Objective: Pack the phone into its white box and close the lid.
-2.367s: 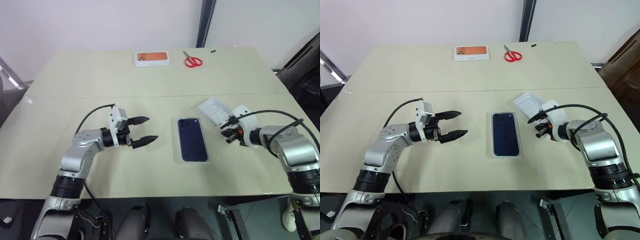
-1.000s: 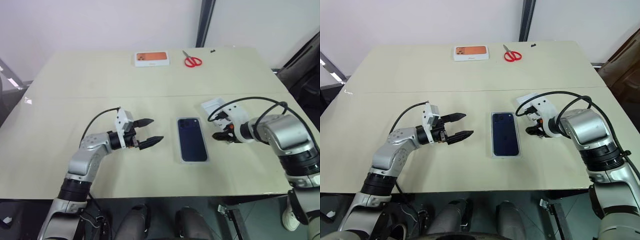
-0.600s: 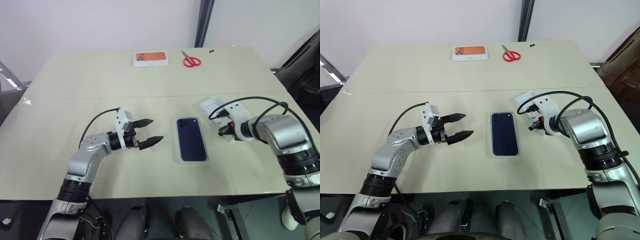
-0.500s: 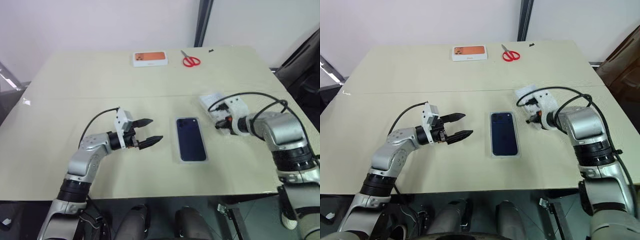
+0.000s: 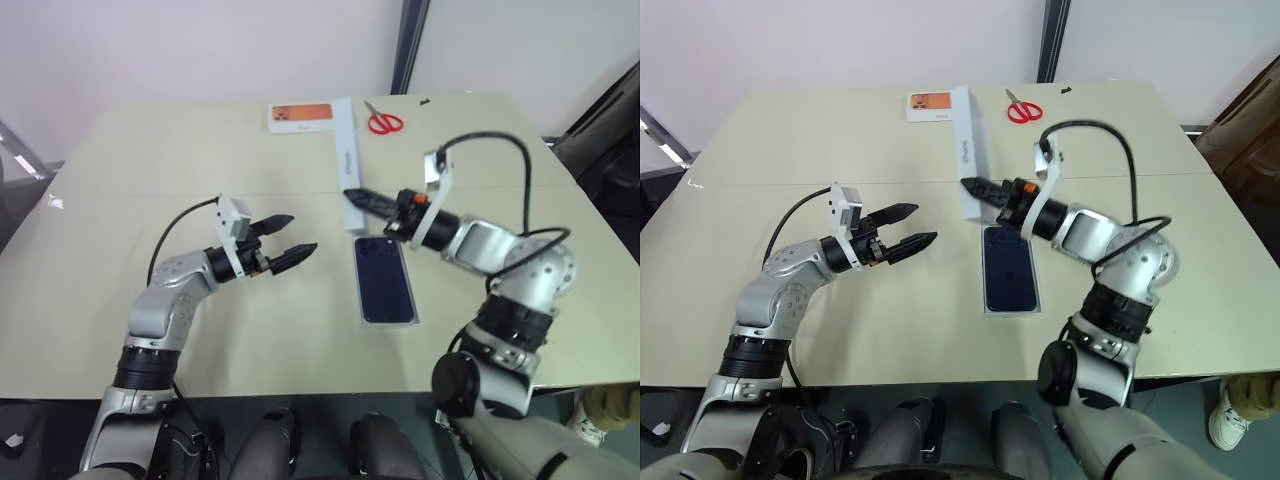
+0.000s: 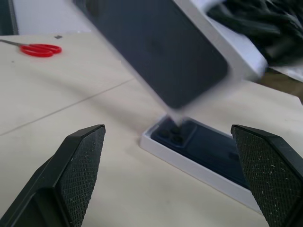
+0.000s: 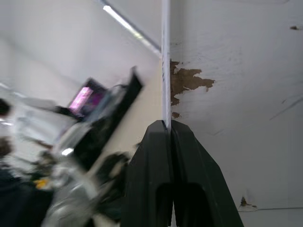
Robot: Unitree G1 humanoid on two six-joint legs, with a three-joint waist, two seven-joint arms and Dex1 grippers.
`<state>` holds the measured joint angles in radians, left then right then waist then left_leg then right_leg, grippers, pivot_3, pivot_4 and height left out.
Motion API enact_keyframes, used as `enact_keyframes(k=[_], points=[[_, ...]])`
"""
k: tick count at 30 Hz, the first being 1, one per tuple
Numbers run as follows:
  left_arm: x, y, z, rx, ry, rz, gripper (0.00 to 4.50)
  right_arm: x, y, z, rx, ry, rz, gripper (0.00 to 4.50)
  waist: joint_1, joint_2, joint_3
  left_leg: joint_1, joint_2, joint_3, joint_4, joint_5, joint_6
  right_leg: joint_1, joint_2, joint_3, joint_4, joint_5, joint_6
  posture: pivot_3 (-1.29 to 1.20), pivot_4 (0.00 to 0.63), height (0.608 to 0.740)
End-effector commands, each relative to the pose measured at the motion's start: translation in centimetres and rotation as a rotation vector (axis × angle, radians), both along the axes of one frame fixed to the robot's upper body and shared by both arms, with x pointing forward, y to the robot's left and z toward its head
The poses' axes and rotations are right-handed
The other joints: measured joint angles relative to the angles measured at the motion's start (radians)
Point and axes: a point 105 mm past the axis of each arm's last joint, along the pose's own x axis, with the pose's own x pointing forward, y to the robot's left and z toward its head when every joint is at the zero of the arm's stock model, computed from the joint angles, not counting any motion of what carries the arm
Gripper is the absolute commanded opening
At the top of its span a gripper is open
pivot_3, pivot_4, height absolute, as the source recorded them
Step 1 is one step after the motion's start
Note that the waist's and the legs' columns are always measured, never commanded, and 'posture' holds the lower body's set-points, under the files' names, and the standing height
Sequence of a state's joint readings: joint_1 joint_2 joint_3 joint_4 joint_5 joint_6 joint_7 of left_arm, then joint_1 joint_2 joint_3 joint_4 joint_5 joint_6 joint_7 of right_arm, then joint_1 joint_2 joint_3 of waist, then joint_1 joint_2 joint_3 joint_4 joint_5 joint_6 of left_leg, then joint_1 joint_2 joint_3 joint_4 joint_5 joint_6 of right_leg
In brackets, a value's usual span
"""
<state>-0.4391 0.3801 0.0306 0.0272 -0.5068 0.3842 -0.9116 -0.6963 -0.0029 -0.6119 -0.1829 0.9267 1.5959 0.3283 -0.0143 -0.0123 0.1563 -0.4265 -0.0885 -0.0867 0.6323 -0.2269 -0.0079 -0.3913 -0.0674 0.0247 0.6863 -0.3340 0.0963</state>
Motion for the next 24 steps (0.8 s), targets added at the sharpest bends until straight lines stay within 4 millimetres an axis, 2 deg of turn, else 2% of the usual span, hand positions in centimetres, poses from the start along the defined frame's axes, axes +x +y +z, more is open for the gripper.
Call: enact_keyframes(k=[1, 3, 7, 11, 14, 15, 17, 23, 24], points=[[-0.2, 0.8, 1.7, -0.030, -0.059, 0.013, 4.50, -2.7, 0.8, 0.6, 0.053, -0.049, 0.127, 0.03, -0.001, 0.000, 0.000, 0.000, 0.000, 0.000, 0.000, 0.000, 0.000, 0.000, 0.000, 0.000, 0.000, 0.000, 0.000, 0.00, 0.150, 0.734], [-0.4, 1.1, 1.8, -0.032, -0.064, 0.014, 4.50, -3.9, 1.1, -0.1, 0.056, -0.021, 0.193, 0.03, -0.004, 0.000, 0.000, 0.000, 0.000, 0.000, 0.000, 0.000, 0.000, 0.000, 0.000, 0.000, 0.000, 0.000, 0.000, 0.00, 0.150, 0.734], [-0.8, 1.5, 1.8, -0.024, -0.067, 0.014, 4.50, -4.8, 1.0, -1.6, 0.061, 0.073, 0.222, 0.03, -0.009, 0.000, 0.000, 0.000, 0.000, 0.000, -0.001, 0.000, 0.000, 0.000, 0.000, 0.000, 0.000, 0.000, 0.000, 0.00, 0.150, 0.734], [-0.9, 1.7, 1.6, -0.029, -0.056, 0.021, 4.50, -6.2, 1.5, -1.2, 0.118, 0.141, 0.256, 0.03, -0.009, 0.000, 0.000, 0.000, 0.000, 0.000, -0.001, 0.000, 0.001, 0.000, 0.000, 0.000, -0.001, 0.000, 0.000, 0.00, 0.150, 0.734], [-1.6, 1.3, 1.1, -0.036, -0.029, -0.015, 4.50, -6.4, 1.8, -1.6, 0.114, 0.178, 0.242, 0.03, -0.008, 0.000, 0.000, 0.000, 0.000, 0.000, 0.000, 0.000, 0.001, 0.001, 0.000, 0.000, -0.001, 0.000, 0.000, 0.00, 0.150, 0.734], [-2.0, 1.1, 0.9, -0.036, -0.015, -0.041, 3.97, -6.3, 1.8, -2.0, 0.097, 0.193, 0.227, 0.00, -0.009, 0.000, 0.000, 0.000, 0.000, 0.000, 0.000, 0.000, 0.001, 0.002, 0.000, 0.000, -0.001, 0.000, 0.000, 0.00, 0.150, 0.734], [-2.7, 0.8, 0.1, -0.028, 0.016, -0.072, 3.19, -5.9, 1.6, -3.0, 0.069, 0.243, 0.174, 0.00, -0.008, 0.000, 0.000, 0.000, 0.000, 0.000, 0.000, 0.000, 0.002, 0.002, 0.000, 0.000, -0.002, 0.000, 0.000, 0.00, 0.150, 0.734], [-3.4, -0.2, -1.3, 0.004, 0.033, -0.078, 0.10, -5.4, 1.5, -4.7, 0.068, 0.330, 0.082, 0.00, -0.003, 0.000, 0.000, 0.000, 0.001, 0.000, 0.000, 0.000, 0.002, 0.002, 0.000, 0.000, -0.002, 0.000, 0.000, 0.00, 0.150, 0.734], [-3.4, -0.5, -1.6, 0.008, 0.038, -0.076, 0.04, -5.4, 1.4, -4.9, 0.071, 0.338, 0.075, 0.00, -0.003, 0.000, 0.000, 0.000, 0.001, 0.000, 0.000, 0.000, 0.002, 0.002, 0.000, 0.000, -0.002, 0.000, 0.000, 0.00, 0.150, 0.734]])
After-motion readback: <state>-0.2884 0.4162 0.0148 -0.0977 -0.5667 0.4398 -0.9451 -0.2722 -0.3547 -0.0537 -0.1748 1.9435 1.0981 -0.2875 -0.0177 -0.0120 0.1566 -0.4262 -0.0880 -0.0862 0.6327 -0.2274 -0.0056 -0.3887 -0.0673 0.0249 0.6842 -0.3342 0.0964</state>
